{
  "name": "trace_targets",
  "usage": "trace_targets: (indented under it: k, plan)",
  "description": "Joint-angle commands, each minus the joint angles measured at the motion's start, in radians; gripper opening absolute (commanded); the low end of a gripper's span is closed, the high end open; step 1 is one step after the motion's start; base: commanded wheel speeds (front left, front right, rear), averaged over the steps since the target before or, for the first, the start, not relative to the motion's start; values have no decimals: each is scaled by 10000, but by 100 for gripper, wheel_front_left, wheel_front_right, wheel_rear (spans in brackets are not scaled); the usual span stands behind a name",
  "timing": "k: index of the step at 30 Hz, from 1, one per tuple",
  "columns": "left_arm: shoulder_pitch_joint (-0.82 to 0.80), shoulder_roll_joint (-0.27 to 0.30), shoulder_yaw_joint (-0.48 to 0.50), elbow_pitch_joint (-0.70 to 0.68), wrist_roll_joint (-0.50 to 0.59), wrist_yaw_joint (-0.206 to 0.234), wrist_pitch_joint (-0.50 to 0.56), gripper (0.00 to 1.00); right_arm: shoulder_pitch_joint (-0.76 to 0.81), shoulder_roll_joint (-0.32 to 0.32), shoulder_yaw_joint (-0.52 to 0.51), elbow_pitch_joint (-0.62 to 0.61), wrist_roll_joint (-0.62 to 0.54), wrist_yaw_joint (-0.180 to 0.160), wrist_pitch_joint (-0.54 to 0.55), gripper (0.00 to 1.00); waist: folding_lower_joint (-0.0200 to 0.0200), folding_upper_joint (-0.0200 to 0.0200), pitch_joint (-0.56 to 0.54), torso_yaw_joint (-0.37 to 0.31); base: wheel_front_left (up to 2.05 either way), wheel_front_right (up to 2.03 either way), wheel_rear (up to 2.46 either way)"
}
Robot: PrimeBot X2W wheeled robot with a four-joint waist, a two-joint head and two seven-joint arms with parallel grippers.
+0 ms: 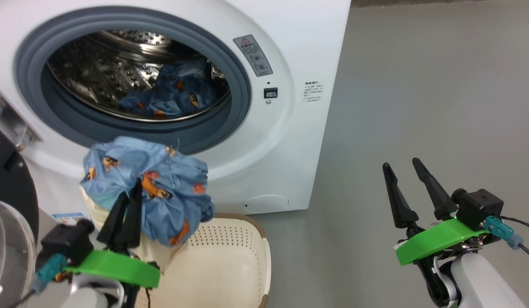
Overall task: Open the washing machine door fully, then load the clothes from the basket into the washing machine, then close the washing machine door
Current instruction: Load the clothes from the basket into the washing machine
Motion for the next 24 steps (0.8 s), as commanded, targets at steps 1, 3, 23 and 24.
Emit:
trace_targets:
  k: [1, 3, 23, 24]
  plan:
    - [-774, 283, 445, -63, 79, -122, -33, 0, -102, -103, 200, -277, 4, 46, -80, 100, 0, 0, 189, 11, 0, 0, 0]
    - [-1235, 327, 445, 205, 120, -244, 1, 0, -177, -125, 225, -307, -49, 46, -80, 100, 0, 0, 448, -3, 0, 0, 0]
    - [-7041, 320, 858, 5504, 203, -1761, -101, 0, -1026, 269, 414, -1127, -568, 46, -80, 100, 0, 0, 3279, -1093, 0, 0, 0]
    - [-7296, 331, 846, 5725, 226, -1797, -103, 0, -1068, 315, 423, -1165, -606, 46, -80, 100, 0, 0, 3447, -1162, 0, 0, 0]
